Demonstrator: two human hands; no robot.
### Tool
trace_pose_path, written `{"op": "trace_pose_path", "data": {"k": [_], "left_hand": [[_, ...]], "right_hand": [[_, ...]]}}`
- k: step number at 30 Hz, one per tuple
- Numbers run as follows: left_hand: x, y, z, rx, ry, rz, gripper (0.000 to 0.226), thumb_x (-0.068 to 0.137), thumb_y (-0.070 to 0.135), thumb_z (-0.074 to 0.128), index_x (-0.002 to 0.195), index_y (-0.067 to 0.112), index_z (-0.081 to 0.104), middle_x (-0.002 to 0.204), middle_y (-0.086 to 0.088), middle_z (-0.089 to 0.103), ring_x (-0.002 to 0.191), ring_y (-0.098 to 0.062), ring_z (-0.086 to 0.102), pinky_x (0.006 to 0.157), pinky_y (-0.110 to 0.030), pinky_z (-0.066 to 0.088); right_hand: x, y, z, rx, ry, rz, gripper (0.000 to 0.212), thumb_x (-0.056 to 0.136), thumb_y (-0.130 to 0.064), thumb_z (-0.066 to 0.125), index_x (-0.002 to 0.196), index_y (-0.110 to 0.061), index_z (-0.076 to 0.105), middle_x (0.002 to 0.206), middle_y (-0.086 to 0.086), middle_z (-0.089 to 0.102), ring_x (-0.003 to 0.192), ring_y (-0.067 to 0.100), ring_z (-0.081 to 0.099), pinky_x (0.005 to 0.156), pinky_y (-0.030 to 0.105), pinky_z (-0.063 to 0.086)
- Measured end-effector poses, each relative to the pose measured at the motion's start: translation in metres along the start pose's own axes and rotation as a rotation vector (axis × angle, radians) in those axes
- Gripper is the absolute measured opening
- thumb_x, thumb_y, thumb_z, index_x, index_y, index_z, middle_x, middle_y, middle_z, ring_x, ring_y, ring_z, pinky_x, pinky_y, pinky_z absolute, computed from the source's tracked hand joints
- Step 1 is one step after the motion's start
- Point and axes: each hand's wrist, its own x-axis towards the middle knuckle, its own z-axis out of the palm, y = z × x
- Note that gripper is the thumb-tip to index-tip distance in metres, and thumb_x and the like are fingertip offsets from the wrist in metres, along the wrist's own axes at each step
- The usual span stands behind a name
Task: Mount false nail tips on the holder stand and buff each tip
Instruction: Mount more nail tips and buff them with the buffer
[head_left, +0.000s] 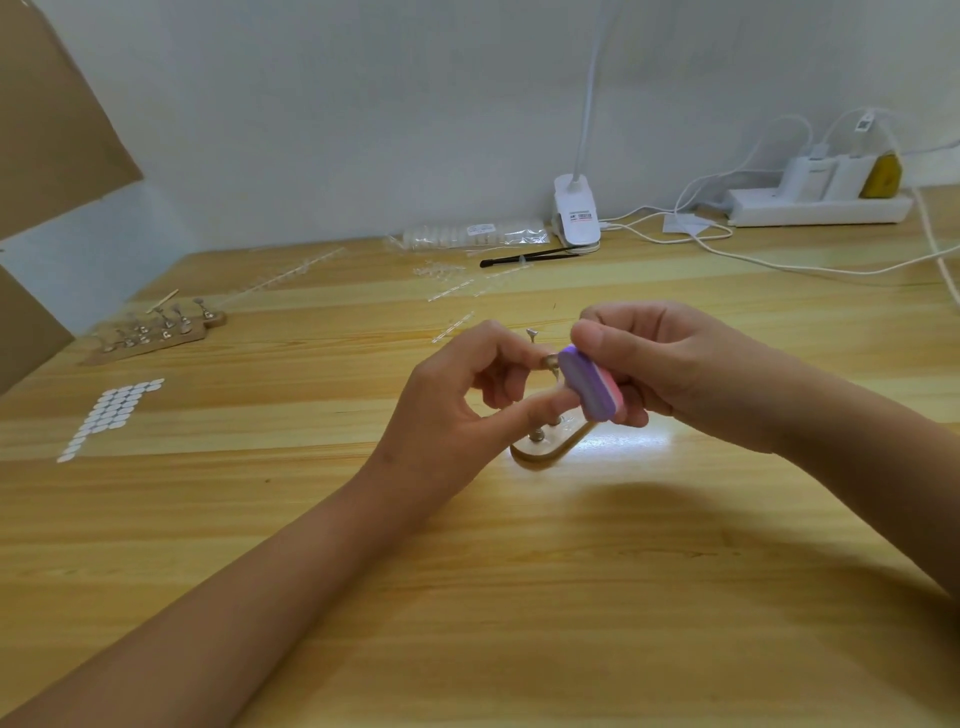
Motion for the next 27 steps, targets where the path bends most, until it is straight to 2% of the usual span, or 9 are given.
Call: {"op": "trace_pose_path", "data": {"k": [4, 9, 14, 17, 20, 24, 27], "left_hand": [[0.001, 0.001, 0.000, -0.082, -0.012, -0.066, 0.018, 0.077, 0.038, 0.073, 0.088, 0.028, 0.063, 0.066, 0.016, 0.051, 0.063, -0.001, 0.048, 0.067, -0.015, 0.043], [0.001, -0.003, -0.001, -0.132, -0.051, -0.132, 0.024, 0.077, 0.040, 0.073, 0.082, 0.019, 0.063, 0.066, 0.005, 0.049, 0.064, -0.009, 0.045, 0.065, -0.021, 0.041], [0.002, -0.005, -0.001, -0.210, -0.052, -0.219, 0.017, 0.075, 0.043, 0.074, 0.078, 0.029, 0.065, 0.069, 0.004, 0.050, 0.067, -0.010, 0.047, 0.065, -0.020, 0.042], [0.003, -0.005, -0.001, -0.256, -0.049, -0.249, 0.017, 0.073, 0.043, 0.074, 0.078, 0.028, 0.068, 0.073, -0.003, 0.054, 0.070, -0.011, 0.050, 0.067, -0.021, 0.044], [0.003, -0.004, -0.002, -0.264, -0.067, -0.266, 0.022, 0.074, 0.044, 0.073, 0.080, 0.023, 0.068, 0.079, -0.019, 0.060, 0.075, -0.017, 0.053, 0.069, -0.025, 0.045], [0.003, -0.005, -0.002, -0.303, -0.094, -0.263, 0.011, 0.076, 0.040, 0.074, 0.077, 0.031, 0.069, 0.076, -0.004, 0.059, 0.070, -0.009, 0.054, 0.066, -0.018, 0.046], [0.002, -0.007, -0.001, -0.303, -0.109, -0.249, 0.012, 0.081, 0.027, 0.077, 0.077, 0.029, 0.066, 0.072, 0.005, 0.062, 0.065, -0.002, 0.058, 0.065, -0.013, 0.046]], "right_hand": [[0.000, 0.000, -0.002, -0.021, 0.020, 0.007, 0.031, 0.076, -0.054, 0.062, 0.065, -0.025, 0.066, 0.059, -0.002, 0.056, 0.050, 0.005, 0.048, 0.049, 0.013, 0.042], [0.002, 0.005, -0.002, 0.034, 0.057, -0.036, 0.034, 0.079, -0.053, 0.062, 0.074, -0.020, 0.068, 0.070, 0.007, 0.062, 0.056, 0.008, 0.054, 0.054, 0.016, 0.047], [0.002, 0.004, -0.007, 0.089, 0.012, -0.001, 0.027, 0.082, -0.047, 0.063, 0.077, -0.022, 0.072, 0.073, 0.007, 0.067, 0.058, 0.009, 0.059, 0.056, 0.016, 0.050], [0.003, 0.005, -0.011, 0.160, 0.070, -0.036, 0.025, 0.081, -0.047, 0.064, 0.079, -0.023, 0.072, 0.073, 0.002, 0.068, 0.063, 0.008, 0.063, 0.058, 0.016, 0.052], [0.002, 0.006, -0.010, 0.096, 0.025, -0.006, 0.025, 0.081, -0.049, 0.063, 0.083, -0.026, 0.073, 0.081, 0.001, 0.070, 0.072, 0.008, 0.066, 0.064, 0.017, 0.053], [0.001, 0.007, -0.009, 0.053, 0.036, -0.012, 0.025, 0.084, -0.048, 0.064, 0.085, -0.026, 0.075, 0.083, 0.000, 0.071, 0.073, 0.008, 0.066, 0.062, 0.017, 0.053], [0.002, 0.008, -0.011, 0.052, 0.115, -0.056, 0.025, 0.083, -0.043, 0.066, 0.094, -0.023, 0.074, 0.084, 0.001, 0.071, 0.072, 0.011, 0.066, 0.060, 0.019, 0.053]]}}
